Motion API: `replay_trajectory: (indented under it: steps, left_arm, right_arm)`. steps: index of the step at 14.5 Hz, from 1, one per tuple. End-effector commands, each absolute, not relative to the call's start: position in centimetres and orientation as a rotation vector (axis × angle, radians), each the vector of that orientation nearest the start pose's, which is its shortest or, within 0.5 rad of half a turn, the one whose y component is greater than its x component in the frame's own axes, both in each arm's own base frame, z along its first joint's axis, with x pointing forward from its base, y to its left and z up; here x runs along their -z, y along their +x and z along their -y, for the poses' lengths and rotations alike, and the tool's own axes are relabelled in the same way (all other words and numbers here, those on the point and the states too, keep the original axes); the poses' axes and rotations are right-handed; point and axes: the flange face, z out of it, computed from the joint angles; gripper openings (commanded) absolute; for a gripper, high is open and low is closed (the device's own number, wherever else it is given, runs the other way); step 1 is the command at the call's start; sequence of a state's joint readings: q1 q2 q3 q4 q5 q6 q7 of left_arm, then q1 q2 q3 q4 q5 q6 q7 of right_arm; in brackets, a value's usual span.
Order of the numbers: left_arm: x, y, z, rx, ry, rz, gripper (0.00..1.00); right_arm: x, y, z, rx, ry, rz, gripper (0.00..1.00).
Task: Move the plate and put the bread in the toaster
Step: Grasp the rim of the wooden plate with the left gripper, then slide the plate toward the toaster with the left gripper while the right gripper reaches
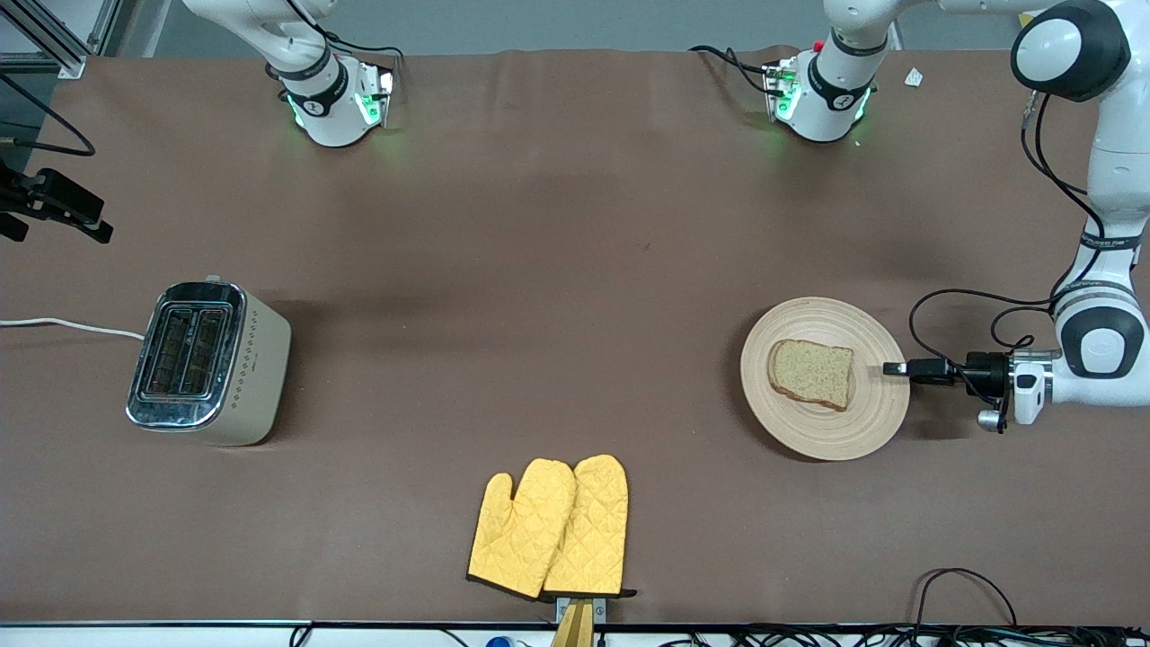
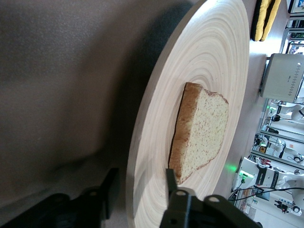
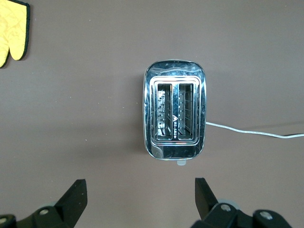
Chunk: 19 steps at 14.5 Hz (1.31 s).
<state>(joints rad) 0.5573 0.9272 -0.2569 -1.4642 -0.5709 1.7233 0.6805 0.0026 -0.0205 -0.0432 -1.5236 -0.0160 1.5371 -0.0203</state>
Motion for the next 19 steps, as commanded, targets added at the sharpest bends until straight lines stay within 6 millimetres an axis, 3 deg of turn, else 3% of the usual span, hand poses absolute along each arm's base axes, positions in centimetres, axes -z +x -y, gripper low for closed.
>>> replay_trajectory:
  steps: [1,2,4,5,8,11,14,17,19]
  left_arm:
    - [-13.4,63.3,-16.6,0.208,2.173,0.079,0.11]
    - [-13.7,63.4,-16.5,0.194,2.173,0.104,0.03]
    - [-14.6,63.8,-16.1,0.162,2.165,0.167,0.0]
    - [-16.1,64.5,-15.5,0.146,2.161,0.19,0.0]
    - [-19.6,66.6,-8.5,0.194,2.099,0.212,0.0]
    - [-21.1,68.1,2.7,0.288,2.09,0.204,0.0]
    - [-21.9,68.5,14.8,0.319,2.042,0.215,0.0]
    - [-21.9,67.1,26.3,0.324,2.048,0.103,0.01]
    - [-21.1,64.9,34.4,0.29,2.059,0.047,0.0]
  right_arm:
    - [-66.0,54.4,1.8,0.053,-3.161,-0.038,1.0]
    - [-66.0,54.4,1.9,0.053,-3.146,-0.044,1.0]
    - [-66.0,54.4,2.5,0.051,-3.112,-0.061,1.0]
    - [-65.9,54.4,2.5,0.049,-3.106,-0.063,1.0]
    - [-65.9,54.4,2.3,0.042,-3.106,-0.058,1.0]
    - [-65.1,54.0,1.9,-0.034,-3.105,-0.048,1.0]
    - [-64.3,54.2,-0.6,-0.057,-3.106,0.004,1.0]
    - [-58.9,57.2,-2.7,-0.174,-3.084,0.038,1.0]
    - [-54.8,59.0,-3.9,-0.227,-3.074,-0.107,1.0]
